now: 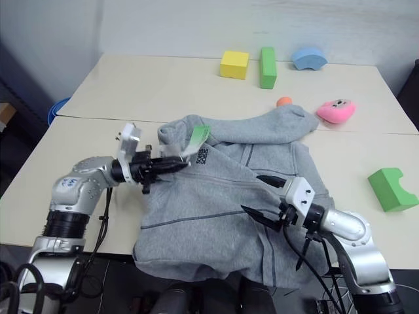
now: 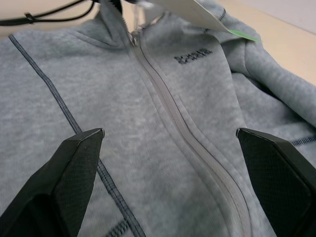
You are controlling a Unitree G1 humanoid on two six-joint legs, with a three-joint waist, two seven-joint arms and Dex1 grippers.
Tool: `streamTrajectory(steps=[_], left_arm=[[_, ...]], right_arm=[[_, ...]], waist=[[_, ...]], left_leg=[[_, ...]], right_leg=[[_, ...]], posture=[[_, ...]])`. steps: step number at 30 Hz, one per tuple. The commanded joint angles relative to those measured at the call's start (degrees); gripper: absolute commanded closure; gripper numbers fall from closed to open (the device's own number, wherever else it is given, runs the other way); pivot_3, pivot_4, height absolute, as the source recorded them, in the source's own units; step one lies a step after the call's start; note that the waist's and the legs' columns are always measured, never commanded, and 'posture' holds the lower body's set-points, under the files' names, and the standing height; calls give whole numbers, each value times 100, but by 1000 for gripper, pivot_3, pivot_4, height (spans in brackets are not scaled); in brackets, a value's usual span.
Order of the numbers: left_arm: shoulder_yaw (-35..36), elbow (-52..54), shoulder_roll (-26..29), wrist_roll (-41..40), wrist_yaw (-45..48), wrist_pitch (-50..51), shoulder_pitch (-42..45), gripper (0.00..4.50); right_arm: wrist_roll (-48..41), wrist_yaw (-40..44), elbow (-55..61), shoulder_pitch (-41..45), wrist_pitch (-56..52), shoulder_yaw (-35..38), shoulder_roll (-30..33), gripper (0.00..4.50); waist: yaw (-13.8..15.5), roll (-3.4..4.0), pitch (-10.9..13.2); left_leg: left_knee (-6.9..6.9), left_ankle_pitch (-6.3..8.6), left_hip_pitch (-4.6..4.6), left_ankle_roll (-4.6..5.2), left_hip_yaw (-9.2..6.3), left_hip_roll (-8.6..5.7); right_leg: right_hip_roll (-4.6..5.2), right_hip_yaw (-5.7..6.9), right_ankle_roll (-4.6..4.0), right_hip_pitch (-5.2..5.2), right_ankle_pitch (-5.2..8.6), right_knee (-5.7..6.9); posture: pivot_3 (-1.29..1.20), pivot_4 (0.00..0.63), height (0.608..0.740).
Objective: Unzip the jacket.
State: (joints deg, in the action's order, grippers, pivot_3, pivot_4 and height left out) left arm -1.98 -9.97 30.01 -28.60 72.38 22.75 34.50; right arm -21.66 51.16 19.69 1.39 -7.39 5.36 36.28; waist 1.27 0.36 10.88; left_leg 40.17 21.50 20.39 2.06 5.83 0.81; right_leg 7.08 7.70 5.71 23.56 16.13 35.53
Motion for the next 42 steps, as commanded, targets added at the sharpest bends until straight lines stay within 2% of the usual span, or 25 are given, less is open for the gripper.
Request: streamTrajectory(steps=[1,6,8,10,11,13,18,20,23,25,28,32,37,42], left_arm=[[-504,547,-96,387,488,-979,-146,4475],[-1149,363,-164,1231,748,-2529,-363,4475],[-1208,185,-218,1375,598,-2605,-411,4475],[-1178,70,-291,1408,415,-2475,-413,3913],[-1180,55,-271,1414,425,-2453,-401,3794],[-1127,15,-181,1426,448,-2469,-347,3162],[-406,-109,248,961,552,-2368,-290,1711],[-47,-139,603,693,742,-2174,-350,1130],[265,-328,1004,611,751,-1951,-326,1130],[377,-460,1118,682,658,-1995,-270,788],[406,-730,1091,852,593,-2369,-109,25],[157,-839,805,925,676,-2509,67,25],[80,-802,497,926,544,-2516,359,25],[-208,-1401,470,1607,313,-2920,648,25]], right_arm=[[-21,-46,320,-207,101,276,135,0],[-18,-136,537,-566,25,485,249,0],[-125,-176,679,-704,-96,609,283,0],[-366,-206,849,-859,-357,748,305,0],[-447,-219,929,-925,-494,788,327,0],[-550,-231,1061,-1007,-680,816,365,0],[-438,-239,1289,-892,-817,596,458,0],[-276,-314,1442,-654,-815,281,414,0],[-107,-489,1607,-206,-954,-210,281,0],[-10,-553,1649,73,-1026,-497,215,0],[593,-417,1403,742,-1005,-1440,153,0],[1599,-444,668,1491,-785,-2393,4,0],[2262,-730,82,1963,-679,-2737,-290,0],[2795,-1009,-317,2048,-632,-2964,-593,0]], waist=[[17,1,0],[15,1,-1],[13,1,-1],[15,1,-1],[14,1,-1],[14,1,0],[-9,1,0],[-23,1,0],[-72,1,0],[-83,1,0],[-32,0,0],[12,-3,-3],[-13,-7,-2],[-59,-8,-4]], left_leg=[[2,0,2,0,0,1],[0,1,0,1,2,0],[0,1,-1,1,3,1],[1,0,-1,2,4,3],[1,0,-2,2,4,3],[1,1,-1,4,2,4],[0,1,-2,5,3,8],[1,1,-3,5,4,11],[-1,1,-4,4,4,13],[0,1,-4,4,1,11],[1,2,0,6,-4,4],[4,2,5,9,-5,-3],[4,2,17,12,-9,-6],[4,1,15,10,-8,-3]], right_leg=[[-1,1,0,0,0,-1],[0,-1,0,-1,0,-3],[-1,-1,0,-1,0,-2],[-1,0,0,-1,0,-3],[0,-2,0,-1,0,-2],[0,0,0,-2,0,-1],[1,0,0,0,0,-1],[1,2,0,0,0,-2],[1,2,0,1,0,1],[4,4,-1,1,0,2],[8,7,0,0,0,1],[8,9,0,3,0,2],[7,14,0,9,0,1],[3,14,1,9,0,2]], posture=[[0,150,740],[0,150,740],[0,150,740],[0,150,740],[0,150,740],[0,150,740],[0,150,740],[0,150,740],[0,150,740],[0,150,740],[0,150,740],[0,150,740],[0,150,740],[0,150,740]])
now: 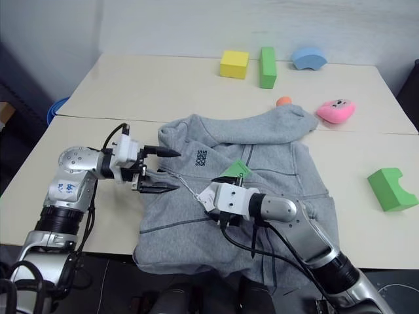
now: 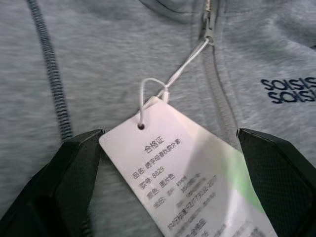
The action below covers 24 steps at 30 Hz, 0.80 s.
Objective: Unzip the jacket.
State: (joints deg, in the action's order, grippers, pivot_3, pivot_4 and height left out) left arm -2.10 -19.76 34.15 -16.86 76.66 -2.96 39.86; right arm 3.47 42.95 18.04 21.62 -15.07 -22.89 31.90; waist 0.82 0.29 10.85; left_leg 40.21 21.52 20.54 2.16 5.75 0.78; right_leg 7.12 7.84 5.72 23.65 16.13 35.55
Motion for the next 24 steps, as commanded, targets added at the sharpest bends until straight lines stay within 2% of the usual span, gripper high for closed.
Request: streamTrajectory(steps=[1,7,13,17,22,24], left_arm=[[-258,-601,35,559,-146,-480,159,25],[-432,-1514,-171,1018,-525,-743,472,25],[-598,-1861,-197,1229,-449,-775,488,25],[-604,-1926,-184,1263,-452,-782,439,0],[-637,-1986,-233,1305,-508,-849,377,0],[-646,-1963,-246,1303,-508,-841,353,0]], right_arm=[[357,-223,-232,25,151,-184,-216,0],[655,-382,-322,19,269,-249,-468,0],[1332,-922,-741,105,707,-154,-483,0],[1471,-1157,-865,119,887,-23,-481,941],[1566,-1236,-1039,167,977,18,-494,2753],[1547,-1203,-1068,183,948,82,-468,3351]], waist=[[-26,-2,-1],[-94,-4,-2],[-101,-4,-3],[-102,-5,-3],[-106,-5,-3],[-105,-5,-3]], left_leg=[[0,0,-2,0,1,-1],[0,-1,-1,-1,1,2],[0,-1,-3,-1,2,3],[0,-1,-5,-1,3,4],[0,-1,-5,-1,3,4],[0,-1,-5,-1,3,4]], right_leg=[[0,0,0,-1,0,0],[-3,0,0,0,0,2],[-2,-3,0,0,0,3],[-2,-5,0,-1,0,3],[-2,-5,0,-1,0,4],[-2,-5,0,-1,0,4]], posture=[[0,150,740],[0,150,740],[0,150,740],[0,150,740],[0,150,740],[0,150,740]])
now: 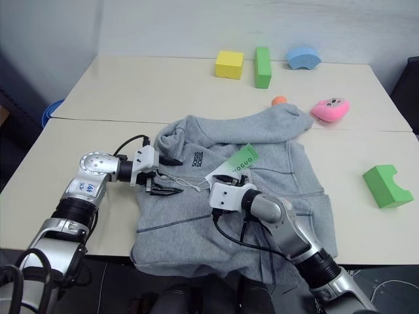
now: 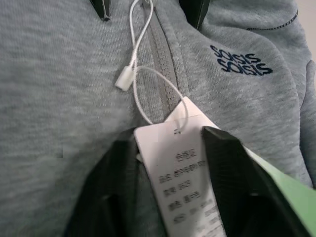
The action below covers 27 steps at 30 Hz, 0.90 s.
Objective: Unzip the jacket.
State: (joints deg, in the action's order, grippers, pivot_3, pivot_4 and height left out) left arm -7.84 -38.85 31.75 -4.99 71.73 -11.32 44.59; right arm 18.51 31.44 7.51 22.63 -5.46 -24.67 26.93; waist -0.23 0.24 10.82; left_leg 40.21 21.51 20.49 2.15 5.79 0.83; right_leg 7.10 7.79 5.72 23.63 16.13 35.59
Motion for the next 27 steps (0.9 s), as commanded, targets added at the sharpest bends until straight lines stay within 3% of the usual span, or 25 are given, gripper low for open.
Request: streamTrajectory(steps=[1,2,7,10,14,19,27], left_arm=[[-72,-49,-8,114,-17,0,-126,0],[-70,-40,-11,110,-17,18,-136,0],[-54,-18,-13,98,-53,19,-191,0],[-23,-31,-33,79,-117,-20,-241,0],[-20,-65,-25,72,-120,-46,-292,0],[-48,-99,-42,117,-174,-63,-350,0],[-192,-216,-81,308,-413,-78,-557,0]], right_arm=[[37,-41,-21,88,-20,283,36,3779],[34,-29,-8,83,-25,313,64,4034],[96,-94,-21,-6,78,410,181,4034],[110,-216,-128,-19,363,454,213,4481],[142,-368,-226,-39,615,625,269,4481],[163,-764,-169,-203,1051,1230,606,4481],[-90,-1012,-506,-1223,1683,3017,1954,4481]], waist=[[1,0,0],[2,0,0],[2,0,0],[1,0,0],[-3,0,-1],[15,-1,-1],[17,7,-7]], left_leg=[[0,0,0,0,0,0],[0,0,0,0,0,0],[1,0,0,1,0,0],[1,0,-1,1,0,0],[0,0,-4,0,1,0],[0,-1,-4,2,1,-2],[-6,-1,-17,3,7,-4]], right_leg=[[0,0,0,0,0,0],[0,0,0,0,0,0],[2,0,0,0,0,1],[2,0,0,-1,0,1],[2,0,0,-1,0,3],[6,-1,0,-3,0,3],[11,-2,1,-15,0,2]], posture=[[0,150,740],[0,150,740],[0,150,740],[0,150,740],[0,150,740],[0,150,740],[0,150,740]])
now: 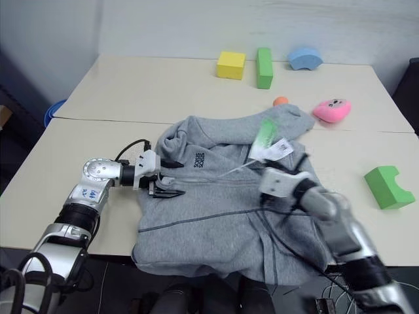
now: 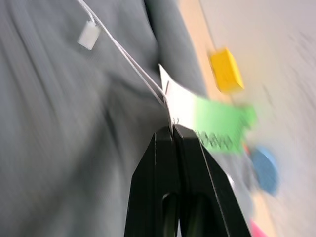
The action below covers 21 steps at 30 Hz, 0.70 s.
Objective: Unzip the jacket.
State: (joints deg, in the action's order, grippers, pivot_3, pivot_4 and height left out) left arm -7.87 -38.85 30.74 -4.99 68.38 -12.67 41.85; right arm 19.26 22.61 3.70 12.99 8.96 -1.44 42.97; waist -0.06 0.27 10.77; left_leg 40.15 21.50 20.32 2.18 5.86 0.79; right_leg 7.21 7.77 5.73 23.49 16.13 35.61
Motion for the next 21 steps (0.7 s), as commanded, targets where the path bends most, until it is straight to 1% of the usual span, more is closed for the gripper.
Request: streamTrajectory(steps=[1,4,7,11,14,16,19,20,21], left_arm=[[-196,-214,14,315,-107,78,-304,0],[-226,-240,12,348,-167,142,-354,0],[-287,-270,36,410,-193,139,-435,0],[-323,-285,37,435,-227,160,-514,0],[-328,-318,28,443,-255,192,-499,0],[-337,-348,17,449,-265,185,-500,0],[-353,-388,18,470,-261,114,-522,0],[-352,-400,24,469,-252,84,-534,0],[-347,-409,35,458,-239,58,-550,0]], right_arm=[[-203,-123,-225,-422,301,925,516,4481],[-319,-159,-582,-823,498,1591,913,4481],[-415,-342,-1284,-1125,860,2204,1264,4481],[-396,-700,-2318,-1238,1264,2647,1653,4481],[-357,-955,-2855,-1069,1461,2709,1885,4481],[-301,-1106,-3069,-868,1558,2606,1983,4481],[-272,-1184,-3302,-556,1693,2431,2031,4481],[-346,-1045,-3392,-439,1780,2344,2027,4481],[-353,-1088,-3510,-283,1897,2276,2010,4481]], waist=[[-2,7,-5],[1,19,-12],[-1,24,-15],[-11,40,-26],[-19,53,-34],[-20,67,-42],[-25,70,-44],[-22,71,-44],[-26,71,-44]], left_leg=[[-4,0,-7,0,2,0],[-6,-1,-14,2,12,1],[-8,-3,-18,6,17,-1],[-12,-4,-23,6,22,-1],[-17,-4,-33,7,31,-1],[-19,-4,-38,7,37,-1],[-23,-4,-58,8,42,-1],[-25,-4,-64,7,42,-1],[-27,-4,-72,8,41,0]], right_leg=[[0,-1,0,-5,0,0],[4,-5,1,-9,0,0],[9,-6,3,-11,0,-1],[13,-10,3,-14,-1,-6],[15,-17,4,-17,0,-6],[17,-23,4,-17,0,-5],[19,-29,5,-32,0,-6],[19,-29,5,-39,0,-8],[21,-30,5,-47,1,-9]], posture=[[0,150,740],[0,150,740],[0,150,740],[0,150,740],[0,150,740],[0,150,740],[0,150,740],[0,150,740],[0,150,740]])
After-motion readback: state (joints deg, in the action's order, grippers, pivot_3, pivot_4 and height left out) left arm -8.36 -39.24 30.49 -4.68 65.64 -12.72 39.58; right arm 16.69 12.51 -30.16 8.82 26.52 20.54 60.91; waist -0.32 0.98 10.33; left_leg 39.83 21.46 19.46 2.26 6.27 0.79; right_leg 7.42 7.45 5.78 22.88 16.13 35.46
